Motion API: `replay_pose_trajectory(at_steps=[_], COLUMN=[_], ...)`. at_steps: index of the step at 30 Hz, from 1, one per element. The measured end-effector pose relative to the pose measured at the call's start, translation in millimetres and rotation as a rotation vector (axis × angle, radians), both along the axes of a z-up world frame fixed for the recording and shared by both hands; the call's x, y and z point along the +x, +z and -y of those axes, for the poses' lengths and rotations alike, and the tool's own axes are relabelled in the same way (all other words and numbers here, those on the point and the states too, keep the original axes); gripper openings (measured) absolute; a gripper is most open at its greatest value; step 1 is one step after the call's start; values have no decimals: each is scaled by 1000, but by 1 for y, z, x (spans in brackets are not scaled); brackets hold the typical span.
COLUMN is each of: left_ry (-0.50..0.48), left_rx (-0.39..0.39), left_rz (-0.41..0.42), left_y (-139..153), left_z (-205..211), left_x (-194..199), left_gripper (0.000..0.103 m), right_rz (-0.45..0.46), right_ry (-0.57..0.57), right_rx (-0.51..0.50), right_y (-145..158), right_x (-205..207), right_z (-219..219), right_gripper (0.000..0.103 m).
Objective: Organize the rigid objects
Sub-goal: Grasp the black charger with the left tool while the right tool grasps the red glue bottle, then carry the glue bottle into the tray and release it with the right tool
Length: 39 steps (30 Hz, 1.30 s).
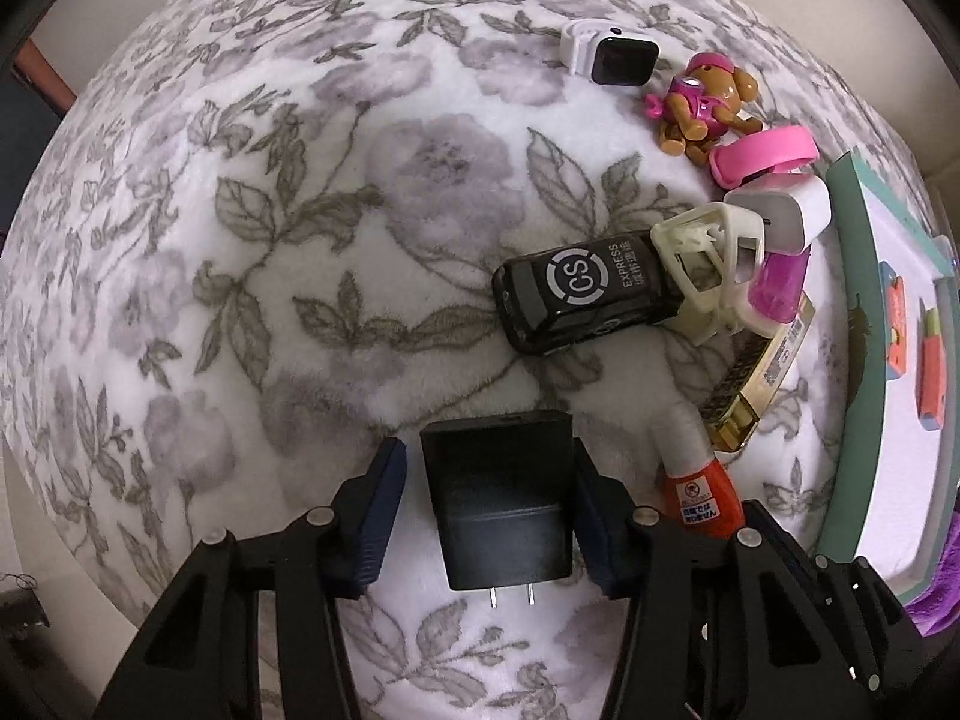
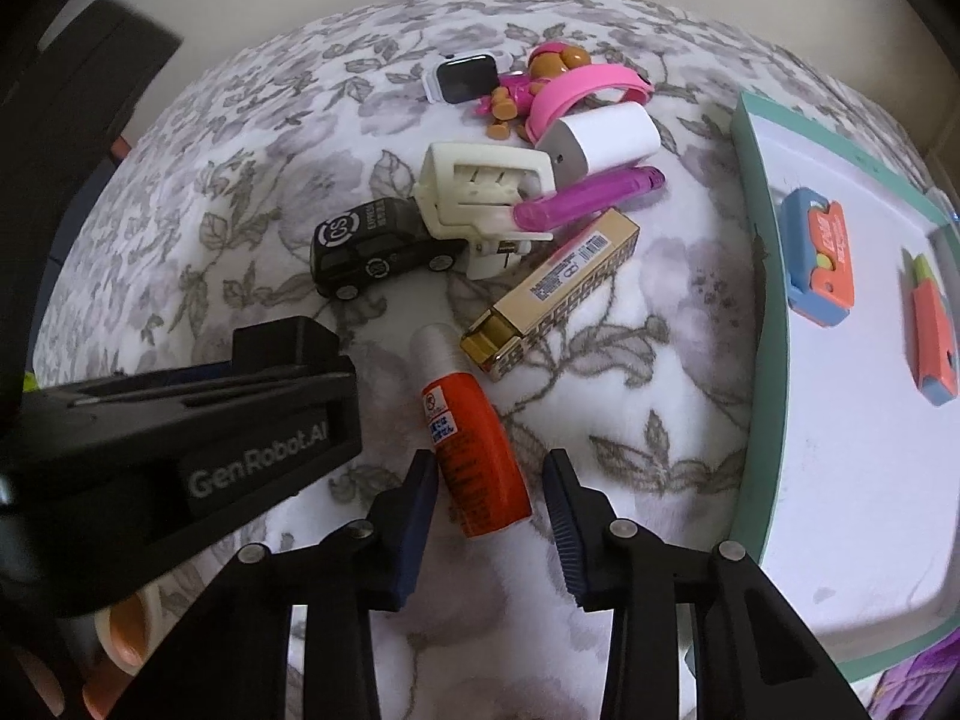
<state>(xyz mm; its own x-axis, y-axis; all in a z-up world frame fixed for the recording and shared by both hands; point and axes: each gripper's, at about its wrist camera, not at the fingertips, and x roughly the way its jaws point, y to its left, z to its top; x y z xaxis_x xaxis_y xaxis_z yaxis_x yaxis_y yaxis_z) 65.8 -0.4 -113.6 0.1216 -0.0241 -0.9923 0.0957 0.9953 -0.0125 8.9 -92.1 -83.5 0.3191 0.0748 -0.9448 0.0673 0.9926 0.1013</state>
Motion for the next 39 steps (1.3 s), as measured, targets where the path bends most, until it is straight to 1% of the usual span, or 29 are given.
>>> replay_pose_trajectory(at_steps=[5,8,10,13,18,21,28,32,35,39], left_ry=[3,3,3,2,1,9,23,7,6,-2], left_rx=[-2,-3,-5,-14,-20,-43,-78,-67,-89,-106], left_rz=[-3,-4,-4,0,3,12,89,170,232,306], left_y=[-1,1,1,8,16,23,54,77,98,115], left_z=[4,1,1,-8,-10,-11,-19,-19,-22,-20], left_x=[5,7,8,6,5,4,4,1,-1,-6], left_gripper=[54,54,53,44,44,44,44,44,44,44], right_rz=[6,7,5,2,-1,5,36,73,105,148], right_ry=[30,33,41,40,37,39,33,21,-3,-31], right_rx=[-43,-57,-43,-30,13,29,74,95,115,113], right_y=[-1,-1,-1,0,4,10,24,36,47,61], right_x=[1,1,2,2,-2,-4,-10,-11,-13,-15], right_z=[-6,-7,-6,-5,1,4,11,17,26,36], right_gripper=[39,35,34,34,33,32,31,30,30,30])
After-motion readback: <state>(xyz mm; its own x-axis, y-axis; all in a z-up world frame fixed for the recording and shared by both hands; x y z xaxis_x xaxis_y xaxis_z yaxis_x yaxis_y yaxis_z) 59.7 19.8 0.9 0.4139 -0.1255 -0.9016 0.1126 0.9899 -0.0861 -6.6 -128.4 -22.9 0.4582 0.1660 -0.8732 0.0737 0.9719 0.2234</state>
